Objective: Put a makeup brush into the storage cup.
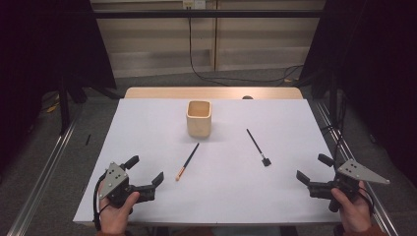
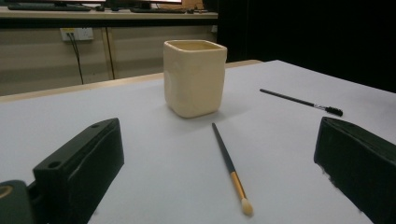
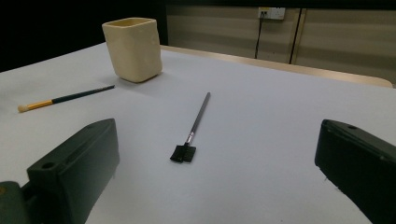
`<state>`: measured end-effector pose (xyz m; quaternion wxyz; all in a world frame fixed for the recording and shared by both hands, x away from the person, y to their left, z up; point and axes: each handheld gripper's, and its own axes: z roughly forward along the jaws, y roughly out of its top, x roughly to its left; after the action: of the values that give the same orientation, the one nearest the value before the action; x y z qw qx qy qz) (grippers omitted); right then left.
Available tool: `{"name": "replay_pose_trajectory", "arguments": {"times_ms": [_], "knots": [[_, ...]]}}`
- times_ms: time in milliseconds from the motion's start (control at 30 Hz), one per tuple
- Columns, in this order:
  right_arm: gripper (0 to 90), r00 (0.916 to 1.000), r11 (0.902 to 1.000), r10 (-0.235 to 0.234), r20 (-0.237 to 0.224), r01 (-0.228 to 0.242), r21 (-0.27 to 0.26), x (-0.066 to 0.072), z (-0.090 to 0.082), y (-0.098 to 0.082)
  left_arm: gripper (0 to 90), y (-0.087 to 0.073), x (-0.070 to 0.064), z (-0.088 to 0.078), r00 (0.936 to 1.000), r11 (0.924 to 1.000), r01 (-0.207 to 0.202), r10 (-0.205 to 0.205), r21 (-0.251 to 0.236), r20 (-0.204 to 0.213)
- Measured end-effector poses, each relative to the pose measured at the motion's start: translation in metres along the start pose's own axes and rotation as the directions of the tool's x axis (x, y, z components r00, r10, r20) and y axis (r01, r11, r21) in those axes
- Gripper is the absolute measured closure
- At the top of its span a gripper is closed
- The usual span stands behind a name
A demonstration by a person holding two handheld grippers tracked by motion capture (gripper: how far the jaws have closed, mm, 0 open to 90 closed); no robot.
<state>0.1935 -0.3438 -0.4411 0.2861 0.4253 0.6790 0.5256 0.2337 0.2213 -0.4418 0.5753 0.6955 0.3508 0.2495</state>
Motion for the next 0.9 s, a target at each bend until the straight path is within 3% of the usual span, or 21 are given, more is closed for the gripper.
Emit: {"name": "replay_pose_trajectory", "arguments": {"times_ms": [200,300,467,900], "knots": [[0.0,0.9996,0.9996,-0.026,0.009,0.026,0.008,0.001,0.002,0.001,1.8,-0.002,0.002,-0.001,0.9999,0.9999,0.009,-0.009,0.011,-0.008],[0.1,0.9998,0.9999,-0.008,0.019,0.008,0.008,0.000,0.002,0.001,1.7,-0.002,0.003,-0.004,0.9996,0.9996,0.026,-0.026,0.010,-0.012],[0.0,0.9997,0.9997,-0.025,-0.006,0.025,-0.001,0.002,0.002,0.003,1.7,0.001,-0.002,-0.004,0.9997,0.9999,-0.010,0.010,0.005,0.021],[0.0,0.9999,0.9999,-0.009,-0.005,0.009,-0.015,0.002,-0.001,0.003,1.7,0.007,-0.007,0.003,0.9991,1.0000,0.008,-0.008,0.004,0.042]]}}
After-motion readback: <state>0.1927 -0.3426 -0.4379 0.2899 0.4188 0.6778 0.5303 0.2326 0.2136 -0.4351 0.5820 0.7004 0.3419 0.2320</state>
